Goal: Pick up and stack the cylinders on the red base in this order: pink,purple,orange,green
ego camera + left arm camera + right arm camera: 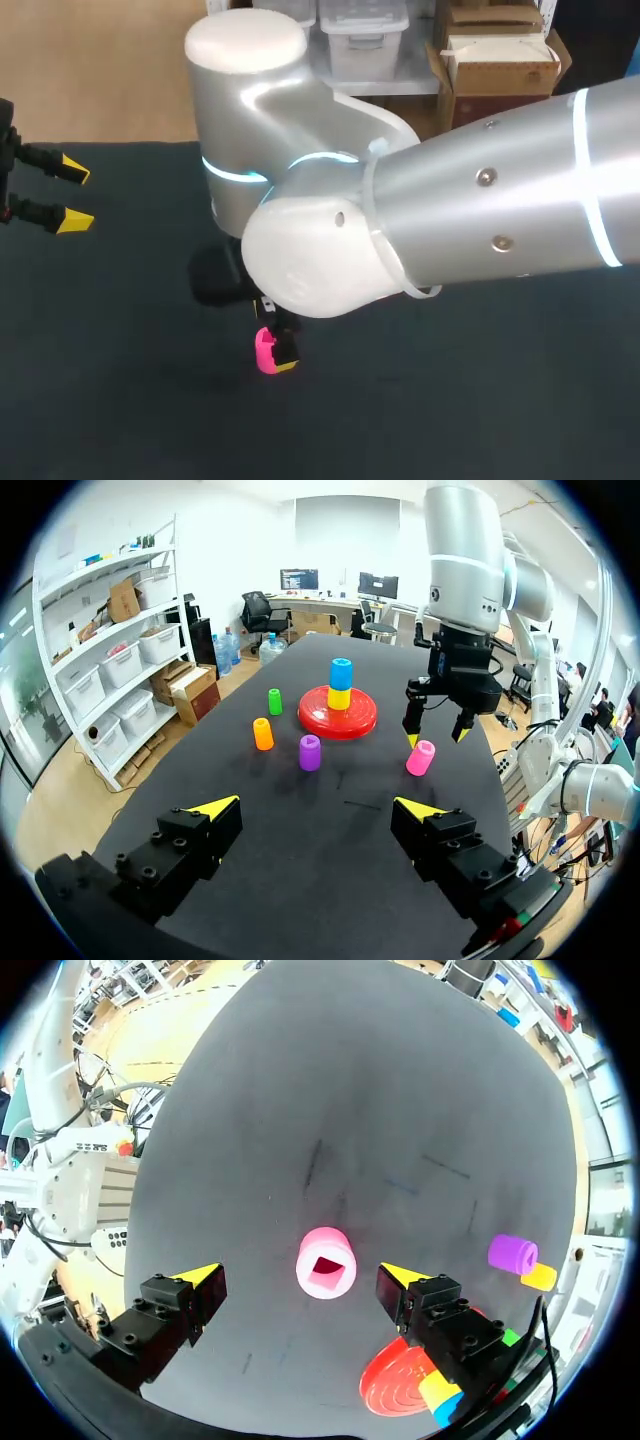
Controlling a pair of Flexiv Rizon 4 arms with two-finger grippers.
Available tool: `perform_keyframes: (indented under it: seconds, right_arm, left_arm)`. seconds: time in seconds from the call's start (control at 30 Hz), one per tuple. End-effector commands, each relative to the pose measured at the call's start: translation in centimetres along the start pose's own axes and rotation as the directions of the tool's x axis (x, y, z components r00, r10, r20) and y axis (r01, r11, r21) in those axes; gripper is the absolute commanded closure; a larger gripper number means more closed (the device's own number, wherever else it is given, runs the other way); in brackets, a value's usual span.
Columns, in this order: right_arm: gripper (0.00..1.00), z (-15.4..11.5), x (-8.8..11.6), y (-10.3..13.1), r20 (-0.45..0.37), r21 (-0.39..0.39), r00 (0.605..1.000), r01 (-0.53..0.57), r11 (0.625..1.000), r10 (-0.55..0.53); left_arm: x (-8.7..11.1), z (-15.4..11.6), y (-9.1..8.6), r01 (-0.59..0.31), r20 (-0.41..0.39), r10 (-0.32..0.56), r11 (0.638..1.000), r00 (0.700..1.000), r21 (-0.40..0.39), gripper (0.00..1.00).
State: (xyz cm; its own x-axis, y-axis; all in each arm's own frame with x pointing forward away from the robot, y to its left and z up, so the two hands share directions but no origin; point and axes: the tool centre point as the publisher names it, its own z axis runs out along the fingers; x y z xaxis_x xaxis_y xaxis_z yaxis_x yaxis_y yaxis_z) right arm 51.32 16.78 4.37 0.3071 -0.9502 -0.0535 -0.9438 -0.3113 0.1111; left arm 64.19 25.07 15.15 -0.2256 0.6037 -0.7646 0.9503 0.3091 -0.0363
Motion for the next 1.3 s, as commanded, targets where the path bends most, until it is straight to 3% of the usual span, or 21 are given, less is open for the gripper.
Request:
perform_keyframes:
  seconds: [0.03,1.07,1.1,1.17,1.23,1.3]
  right_arm:
    - [0.0,0.0,0.1,0.1,0.002,0.002,1.0,0.0,1.0,0.0]
    - [0.0,1.2,-0.2,-0.3,-0.002,0.054,0.999,-0.046,0.997,0.047]
    - [0.02,1.3,-0.2,-0.3,-0.002,0.055,0.999,-0.047,0.997,0.047]
    - [0.19,1.4,-0.2,-0.3,-0.001,0.054,0.999,-0.045,0.998,0.046]
    - [0.27,1.5,-0.3,-0.3,-0.002,0.052,0.999,-0.047,0.998,0.047]
    - [0.45,1.6,-0.3,-0.3,-0.005,0.048,0.999,-0.05,0.998,0.05]
  left_arm:
    - [0.1,0.0,0.1,-0.002,0.003,0.002,1.0,1.0,0.0,0.0]
    - [0.1,0.0,0.1,-0.002,0.003,0.002,1.0,1.0,0.0,0.0]
    - [0.1,0.0,0.1,-0.002,0.003,0.002,1.0,1.0,0.0,0.0]
    - [0.1,0.0,0.1,-0.002,0.003,0.002,1.0,1.0,0.0,0.0]
    - [0.1,0.0,0.1,-0.002,0.003,0.002,1.0,1.0,0.0,0.0]
    - [0.1,0.0,0.1,-0.002,0.003,0.002,1.0,1.0,0.0,0.0]
